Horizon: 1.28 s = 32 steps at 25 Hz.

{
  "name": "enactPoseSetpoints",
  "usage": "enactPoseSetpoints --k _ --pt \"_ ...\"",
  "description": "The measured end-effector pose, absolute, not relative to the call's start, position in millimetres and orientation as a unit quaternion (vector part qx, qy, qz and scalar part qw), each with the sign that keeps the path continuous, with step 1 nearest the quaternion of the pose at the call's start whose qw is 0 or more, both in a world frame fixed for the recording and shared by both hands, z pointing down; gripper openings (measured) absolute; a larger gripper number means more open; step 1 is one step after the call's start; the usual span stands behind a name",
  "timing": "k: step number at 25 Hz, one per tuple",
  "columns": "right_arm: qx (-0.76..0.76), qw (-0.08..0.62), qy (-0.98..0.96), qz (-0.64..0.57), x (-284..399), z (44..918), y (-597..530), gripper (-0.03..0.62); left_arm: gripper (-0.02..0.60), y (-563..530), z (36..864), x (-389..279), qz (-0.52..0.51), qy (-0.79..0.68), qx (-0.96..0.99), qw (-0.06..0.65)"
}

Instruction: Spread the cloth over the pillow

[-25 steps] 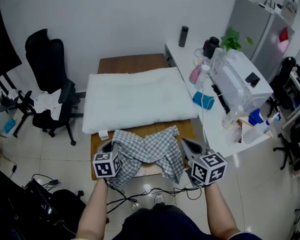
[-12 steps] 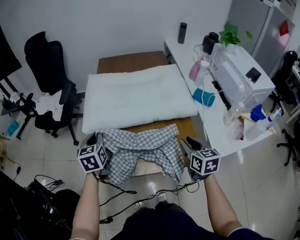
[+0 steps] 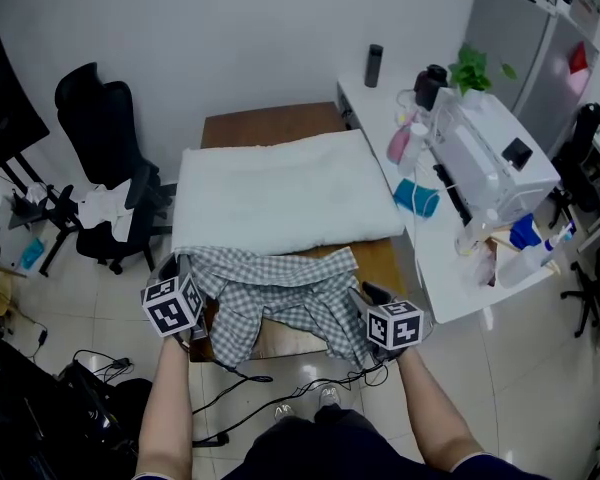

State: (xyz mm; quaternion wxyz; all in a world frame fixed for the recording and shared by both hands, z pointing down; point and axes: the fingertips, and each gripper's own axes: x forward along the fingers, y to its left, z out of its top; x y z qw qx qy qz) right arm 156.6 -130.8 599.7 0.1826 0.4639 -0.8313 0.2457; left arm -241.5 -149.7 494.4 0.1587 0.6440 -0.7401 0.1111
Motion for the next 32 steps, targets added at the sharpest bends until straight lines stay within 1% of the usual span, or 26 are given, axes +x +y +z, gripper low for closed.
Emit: enactPoseSetpoints --k 1,13,15,19,20,23,25,26,32 --pt "0.46 0.182 -0.83 0.255 153 605 -133 0.189 0.023 -150 495 -241 0.112 -0.74 0.644 0.159" --pt "0.441 0.176 -0.801 0.363 134 659 -176 0.192 0.023 -155 501 -239 0.125 -0.731 0.651 0.163" --pt "0.434 0.174 -0.797 0.383 128 666 -179 0.238 0.023 -155 502 -238 0.126 -0.73 0.652 0.162" --pt "0.426 0.183 -0.796 0.389 120 671 -181 0.238 0.023 -155 502 -237 0.127 -0.727 0.656 0.161" --pt "0.428 0.189 -0.797 0.381 119 671 -182 0.222 0.023 -154 503 -237 0.127 -0.726 0.656 0.161" --pt "0.445 0.202 -0.801 0.346 121 665 -184 0.073 0.023 -153 504 -235 0.127 -0.723 0.659 0.161" --pt "0.448 0.203 -0.808 0.325 121 656 -184 0.036 0.023 -153 505 -233 0.128 -0.721 0.661 0.161" --pt "0.448 0.202 -0.811 0.316 122 650 -184 0.026 0.023 -153 506 -232 0.128 -0.72 0.662 0.162" --pt "0.449 0.183 -0.833 0.265 132 603 -180 0.023 0.023 -147 509 -225 0.122 -0.713 0.669 0.17"
